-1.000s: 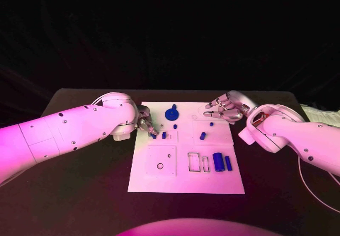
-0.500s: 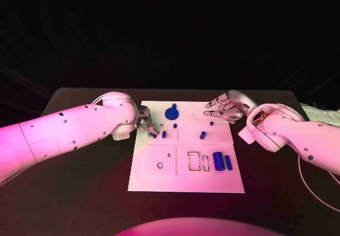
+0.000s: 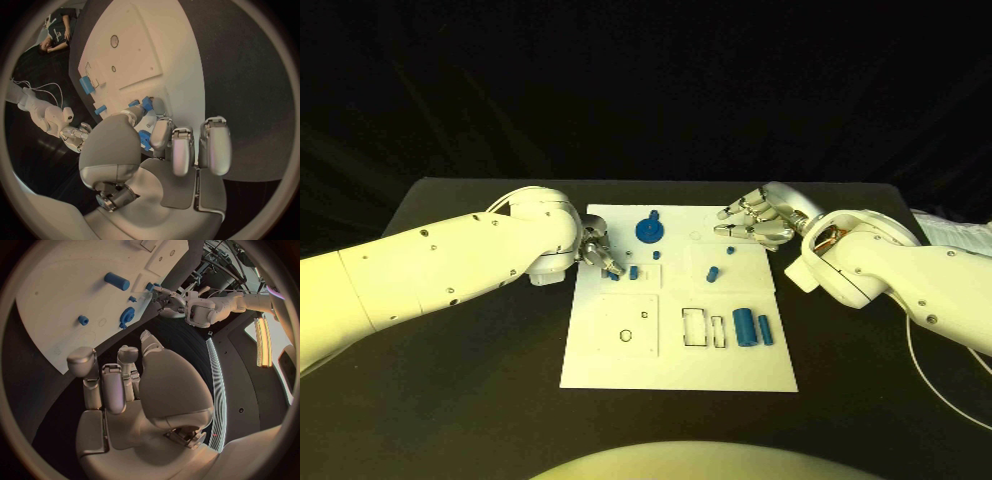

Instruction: Assemble the parts on the task board

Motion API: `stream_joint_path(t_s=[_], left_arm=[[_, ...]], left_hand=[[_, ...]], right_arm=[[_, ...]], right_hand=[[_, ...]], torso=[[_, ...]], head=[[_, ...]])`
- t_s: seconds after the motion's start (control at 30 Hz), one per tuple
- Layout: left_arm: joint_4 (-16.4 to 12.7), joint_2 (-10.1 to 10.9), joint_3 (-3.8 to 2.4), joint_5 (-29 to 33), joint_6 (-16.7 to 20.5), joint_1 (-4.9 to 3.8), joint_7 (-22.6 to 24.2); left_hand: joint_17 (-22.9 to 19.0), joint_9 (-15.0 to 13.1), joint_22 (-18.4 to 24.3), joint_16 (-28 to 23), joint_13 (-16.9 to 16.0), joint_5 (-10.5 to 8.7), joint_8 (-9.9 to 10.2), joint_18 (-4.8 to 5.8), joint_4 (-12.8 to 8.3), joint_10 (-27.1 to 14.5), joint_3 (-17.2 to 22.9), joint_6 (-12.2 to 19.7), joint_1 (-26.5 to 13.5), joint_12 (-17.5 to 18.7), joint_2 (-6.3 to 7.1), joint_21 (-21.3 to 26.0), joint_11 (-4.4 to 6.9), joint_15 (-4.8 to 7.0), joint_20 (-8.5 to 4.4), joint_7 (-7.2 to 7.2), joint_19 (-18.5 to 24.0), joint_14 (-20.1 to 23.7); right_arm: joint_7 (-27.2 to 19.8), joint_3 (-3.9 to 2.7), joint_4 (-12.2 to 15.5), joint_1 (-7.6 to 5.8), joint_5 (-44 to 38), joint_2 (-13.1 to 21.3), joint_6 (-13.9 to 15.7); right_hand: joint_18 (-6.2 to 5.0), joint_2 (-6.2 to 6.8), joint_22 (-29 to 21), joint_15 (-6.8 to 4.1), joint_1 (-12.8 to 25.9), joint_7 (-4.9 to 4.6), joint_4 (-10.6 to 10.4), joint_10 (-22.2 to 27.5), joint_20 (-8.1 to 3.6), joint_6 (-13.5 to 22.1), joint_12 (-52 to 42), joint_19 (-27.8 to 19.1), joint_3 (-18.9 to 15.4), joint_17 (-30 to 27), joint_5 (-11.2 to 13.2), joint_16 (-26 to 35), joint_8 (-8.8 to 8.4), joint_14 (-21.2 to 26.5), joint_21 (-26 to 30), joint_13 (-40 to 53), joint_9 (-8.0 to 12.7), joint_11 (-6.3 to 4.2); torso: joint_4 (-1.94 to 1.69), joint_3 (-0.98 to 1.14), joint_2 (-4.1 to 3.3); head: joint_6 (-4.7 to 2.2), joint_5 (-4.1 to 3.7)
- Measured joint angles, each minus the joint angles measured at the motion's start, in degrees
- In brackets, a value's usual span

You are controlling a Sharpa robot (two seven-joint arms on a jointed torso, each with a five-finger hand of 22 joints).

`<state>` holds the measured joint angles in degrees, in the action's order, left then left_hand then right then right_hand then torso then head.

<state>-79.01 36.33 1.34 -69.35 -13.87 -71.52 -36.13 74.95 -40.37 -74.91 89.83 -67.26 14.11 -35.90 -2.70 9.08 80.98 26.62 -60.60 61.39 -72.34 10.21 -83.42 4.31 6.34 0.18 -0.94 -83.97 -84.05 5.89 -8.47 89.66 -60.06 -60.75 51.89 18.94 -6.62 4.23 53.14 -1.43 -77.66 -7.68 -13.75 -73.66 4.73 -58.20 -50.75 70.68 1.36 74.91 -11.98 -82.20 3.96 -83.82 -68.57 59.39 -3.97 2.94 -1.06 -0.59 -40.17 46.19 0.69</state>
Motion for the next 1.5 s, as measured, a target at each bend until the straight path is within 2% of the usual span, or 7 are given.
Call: stream_joint_path(t_s=[0.27,0.43,0.53,0.7,0.77,1.17,1.5], left_arm=[[0.12,-0.11,-0.05,-0.3,0.63,-0.04,0.1],[0.03,-0.09,-0.07,-0.32,1.63,-0.05,0.17],[-0.21,0.09,-0.04,-0.25,2.16,-0.02,0.17],[-0.98,0.69,-0.01,0.33,3.34,0.01,0.17],[-1.42,1.02,0.01,0.61,3.78,0.03,0.16],[-4.69,3.29,0.08,0.67,6.94,0.21,0.68],[-7.78,5.52,0.1,-1.4,12.62,1.05,2.19]], left_hand=[[-0.01,-0.2,0.0,0.0,0.29,-0.2,0.31,-0.01,-2.4,0.0,1.61,-0.06,3.33,0.05,-1.16,0.0,0.0,0.19,-0.39,0.3,0.03,0.19],[-0.01,-0.54,0.0,0.0,1.09,-0.2,0.45,-0.01,-2.4,-0.01,1.61,0.59,5.16,1.14,-1.5,0.23,-0.02,0.19,-0.38,0.53,0.03,0.19],[-0.01,-0.54,0.0,0.0,1.72,-4.71,0.8,-0.01,-2.36,-0.41,1.66,1.1,5.65,1.86,-2.0,0.68,-0.42,0.19,-0.38,0.83,0.03,0.19],[-0.01,-0.65,0.0,0.0,2.6,-9.62,1.0,-0.01,-2.06,-0.82,1.95,1.48,6.55,2.67,-2.9,1.2,-0.83,0.19,-0.38,1.01,0.03,0.19],[-0.01,-0.72,0.0,0.0,2.83,-10.6,1.02,-0.01,-2.06,-0.83,1.95,1.48,6.56,2.67,-2.91,1.43,-0.83,0.18,-0.38,1.01,0.03,0.2],[-0.02,-0.74,0.0,0.0,2.85,-11.08,1.13,-0.01,-2.24,-0.84,1.77,1.67,7.85,2.91,-2.69,1.43,-0.85,0.18,-0.38,1.22,0.03,0.19],[-0.03,-0.73,0.0,0.0,2.46,-11.34,1.19,-0.01,-2.24,-0.93,1.77,1.76,7.97,2.9,-2.67,0.82,-0.94,0.17,-0.38,1.35,0.03,0.2]], right_arm=[[-0.02,0.0,0.03,0.0,0.03,0.0,-0.02],[-0.03,0.0,0.06,0.0,0.07,0.0,-0.02],[-0.04,0.0,0.06,0.01,0.09,0.03,-0.02],[-0.05,0.0,0.06,0.01,0.12,0.04,-0.03],[-0.06,0.0,0.06,0.01,0.13,0.05,-0.03],[-0.14,0.0,0.0,0.06,0.21,0.03,-0.05],[-0.25,0.0,-0.02,0.27,0.27,0.09,-0.05]], right_hand=[[0.0,-0.01,-0.08,0.0,-0.01,0.0,-0.17,0.0,0.0,0.0,0.0,0.0,-0.17,0.0,0.0,0.0,0.0,0.0,0.25,0.0,0.0,0.0],[0.0,-0.23,-0.1,0.0,-0.23,0.0,-0.17,0.0,0.0,0.0,0.0,0.0,-0.17,0.0,0.0,0.0,0.0,0.0,0.27,0.0,0.0,0.0],[0.0,-0.23,-0.1,0.0,-0.23,0.0,-0.17,0.0,0.0,0.0,0.0,0.0,-0.17,0.0,0.0,-0.01,0.0,0.0,0.27,0.0,0.0,0.0],[0.0,-0.23,-0.18,0.0,-0.23,0.0,-0.33,0.0,0.0,0.0,0.0,0.0,-0.33,0.0,-0.22,-0.01,0.0,0.0,0.27,0.0,0.0,0.0],[0.0,-0.23,-0.18,0.0,-0.23,0.0,-0.33,0.0,0.0,0.0,0.0,0.0,-0.33,-0.01,-0.22,-0.01,0.0,0.0,0.27,0.01,0.0,0.0],[0.0,-0.25,-0.23,0.0,-0.22,0.0,-0.32,0.0,0.0,0.0,0.0,0.0,-0.33,0.04,-0.22,-0.01,0.0,0.0,0.27,0.01,0.0,0.0],[0.0,-0.48,-0.25,0.0,0.02,0.0,-0.32,0.0,0.0,0.0,0.0,0.01,-0.32,0.04,-0.21,-0.01,0.0,0.0,0.27,0.01,0.0,0.0]], torso=[[0.02,0.0,-0.02],[0.01,-0.01,-0.03],[0.0,-0.01,-0.03],[-0.03,-0.03,-0.03],[-0.03,-0.03,-0.03],[-0.1,-0.01,0.01],[-0.07,0.01,0.04]], head=[[-0.1,0.04],[-0.15,0.03],[-0.1,0.0],[0.03,-0.02],[0.08,-0.02],[0.18,0.08],[0.24,0.23]])
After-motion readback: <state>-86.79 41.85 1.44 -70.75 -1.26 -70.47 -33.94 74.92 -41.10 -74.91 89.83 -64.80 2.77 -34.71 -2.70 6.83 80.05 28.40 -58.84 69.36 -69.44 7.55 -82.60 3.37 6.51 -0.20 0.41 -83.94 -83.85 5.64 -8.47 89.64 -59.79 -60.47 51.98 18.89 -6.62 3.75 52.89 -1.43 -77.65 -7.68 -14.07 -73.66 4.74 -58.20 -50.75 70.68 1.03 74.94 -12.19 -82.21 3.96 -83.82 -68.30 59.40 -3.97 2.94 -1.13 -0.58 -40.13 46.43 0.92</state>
